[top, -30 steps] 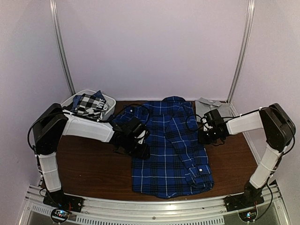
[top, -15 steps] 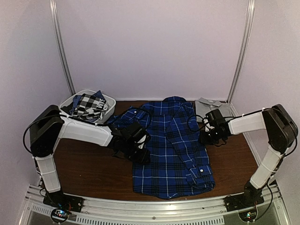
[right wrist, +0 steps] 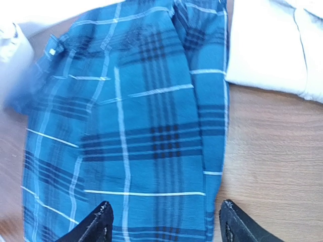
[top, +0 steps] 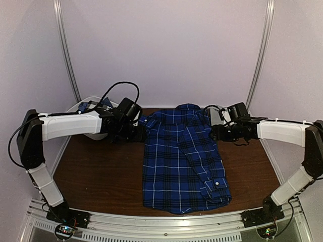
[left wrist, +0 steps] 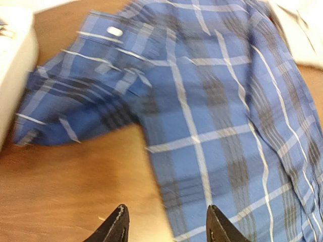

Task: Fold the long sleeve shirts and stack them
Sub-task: Move the right arm to the center of the board with the 1/3-folded shirt, then pick up the sleeve from the 1/3-folded shirt.

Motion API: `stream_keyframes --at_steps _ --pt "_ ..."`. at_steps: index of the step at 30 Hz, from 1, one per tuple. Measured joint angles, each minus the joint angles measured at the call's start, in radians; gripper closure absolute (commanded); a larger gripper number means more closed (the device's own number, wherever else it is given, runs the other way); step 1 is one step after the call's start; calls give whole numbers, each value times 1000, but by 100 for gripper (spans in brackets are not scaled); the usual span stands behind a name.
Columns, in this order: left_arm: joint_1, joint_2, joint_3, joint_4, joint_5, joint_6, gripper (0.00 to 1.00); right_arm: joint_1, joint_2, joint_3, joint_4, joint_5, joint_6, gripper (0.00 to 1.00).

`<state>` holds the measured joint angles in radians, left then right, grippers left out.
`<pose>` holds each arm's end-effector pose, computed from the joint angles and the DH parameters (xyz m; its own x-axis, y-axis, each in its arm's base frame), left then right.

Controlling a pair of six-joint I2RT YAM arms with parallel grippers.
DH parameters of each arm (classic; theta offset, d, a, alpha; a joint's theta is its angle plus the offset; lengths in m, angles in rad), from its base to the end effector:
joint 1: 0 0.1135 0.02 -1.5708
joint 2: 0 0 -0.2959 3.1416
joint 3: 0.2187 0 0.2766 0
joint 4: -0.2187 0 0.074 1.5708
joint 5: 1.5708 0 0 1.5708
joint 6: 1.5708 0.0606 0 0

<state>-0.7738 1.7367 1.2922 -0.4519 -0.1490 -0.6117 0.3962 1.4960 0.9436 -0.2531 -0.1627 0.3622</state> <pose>0.3082 -0.2885 0.2388 -0.8162 0.0035 -0.5778 0.1907 0.9456 -0.2637 0.3209 0.1449 0.2215 -0.7938 0.0470 -0.6064 -0.2172 0.9094 0.3547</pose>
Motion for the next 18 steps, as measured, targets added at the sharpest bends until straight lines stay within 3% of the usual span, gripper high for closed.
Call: stream_keyframes --at_steps 8,18 --pt "128 57 140 -45 -85 58 46 2 -132 -2 46 -65 15 23" --pt "179 349 472 -42 -72 188 45 3 -339 -34 159 -85 60 19"
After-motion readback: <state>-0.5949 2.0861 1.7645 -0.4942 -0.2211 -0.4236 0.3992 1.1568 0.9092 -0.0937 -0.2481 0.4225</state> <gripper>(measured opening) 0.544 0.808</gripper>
